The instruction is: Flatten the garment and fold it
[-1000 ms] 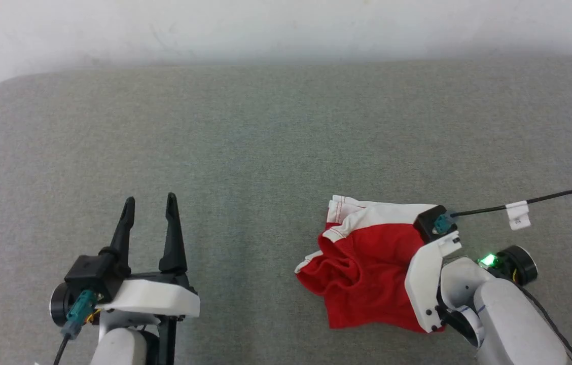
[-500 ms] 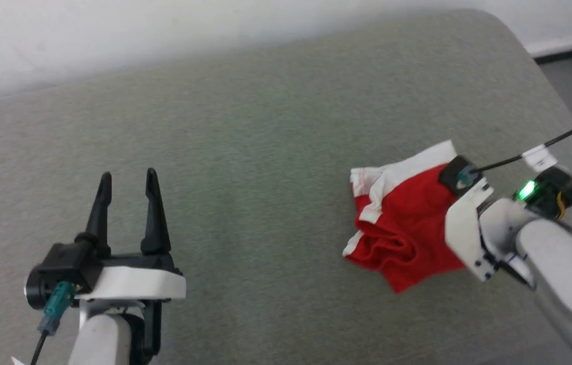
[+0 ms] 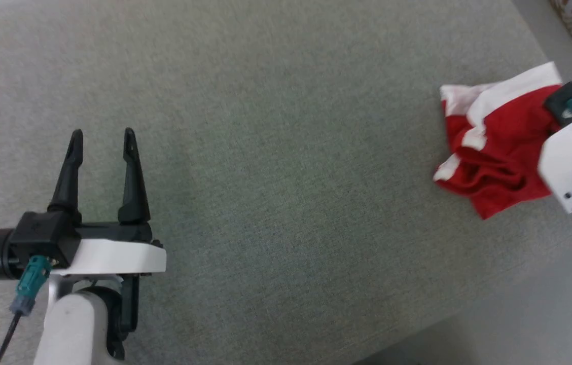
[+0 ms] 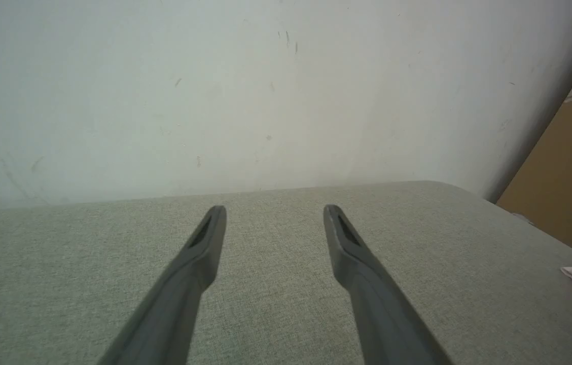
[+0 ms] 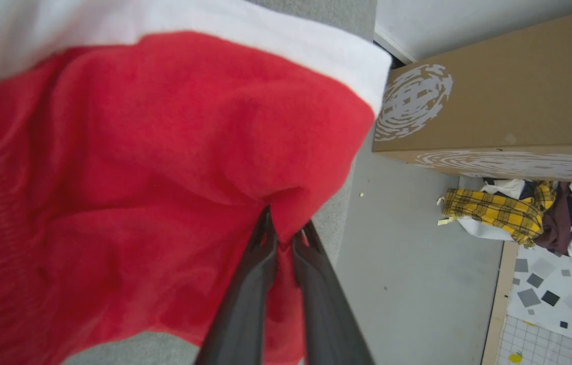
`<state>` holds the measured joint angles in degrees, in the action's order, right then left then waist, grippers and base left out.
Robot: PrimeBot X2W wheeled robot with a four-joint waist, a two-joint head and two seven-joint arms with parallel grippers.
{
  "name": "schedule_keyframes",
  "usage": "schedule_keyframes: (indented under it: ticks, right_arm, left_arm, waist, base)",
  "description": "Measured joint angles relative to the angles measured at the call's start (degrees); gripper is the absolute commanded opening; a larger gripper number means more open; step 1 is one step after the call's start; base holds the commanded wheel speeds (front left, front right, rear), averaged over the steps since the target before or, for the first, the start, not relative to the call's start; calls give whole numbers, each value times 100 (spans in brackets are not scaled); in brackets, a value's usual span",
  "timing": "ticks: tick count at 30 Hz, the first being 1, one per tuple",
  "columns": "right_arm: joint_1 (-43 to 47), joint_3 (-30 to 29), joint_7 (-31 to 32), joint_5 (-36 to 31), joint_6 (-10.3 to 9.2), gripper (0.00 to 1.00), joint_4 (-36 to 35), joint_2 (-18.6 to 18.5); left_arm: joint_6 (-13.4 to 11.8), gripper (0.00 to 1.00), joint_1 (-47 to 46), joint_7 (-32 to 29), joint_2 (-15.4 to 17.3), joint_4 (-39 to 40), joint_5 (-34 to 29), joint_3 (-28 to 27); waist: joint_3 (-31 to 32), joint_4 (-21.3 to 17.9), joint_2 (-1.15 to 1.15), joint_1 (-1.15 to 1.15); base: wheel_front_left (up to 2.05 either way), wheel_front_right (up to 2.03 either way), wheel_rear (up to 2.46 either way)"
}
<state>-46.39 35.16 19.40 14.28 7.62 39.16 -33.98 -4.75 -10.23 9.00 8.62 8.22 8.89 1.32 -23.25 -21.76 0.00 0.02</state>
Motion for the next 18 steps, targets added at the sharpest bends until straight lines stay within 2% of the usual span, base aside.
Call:
schedule_keyframes:
  ticks: [9,10,11,15,18]
  right_arm:
    - [-592,-849,-612,-409,1,0,1225,143]
    - [-648,-956,-642,-482,1,29,1357,170]
    - [-683,-1076,-683,-547,1,100,1469,200]
    - [-769,-1424,-1039,-813,1,100,1735,268]
    - [-778,-1792,-1491,-772,1,100,1781,321]
  left_arm:
    - [-48,100,-23,-279,183,328,-105,-25]
    - [-62,100,-23,-297,189,350,-113,-25]
    - [-68,100,-23,-301,193,361,-127,-23]
    - [-69,100,-23,-292,193,327,-136,3]
    - [-74,100,-20,-209,148,234,-94,19]
  waist:
    - [-659,-32,0,-1]
    - [-699,-26,0,-1]
    - [-727,-16,0,-1]
    - [-689,26,0,-2]
    - [-545,48,0,-2]
  base:
    - [0,0,0]
    - [0,0,0]
    - [0,0,0]
    - [0,0,0]
    - [0,0,0]
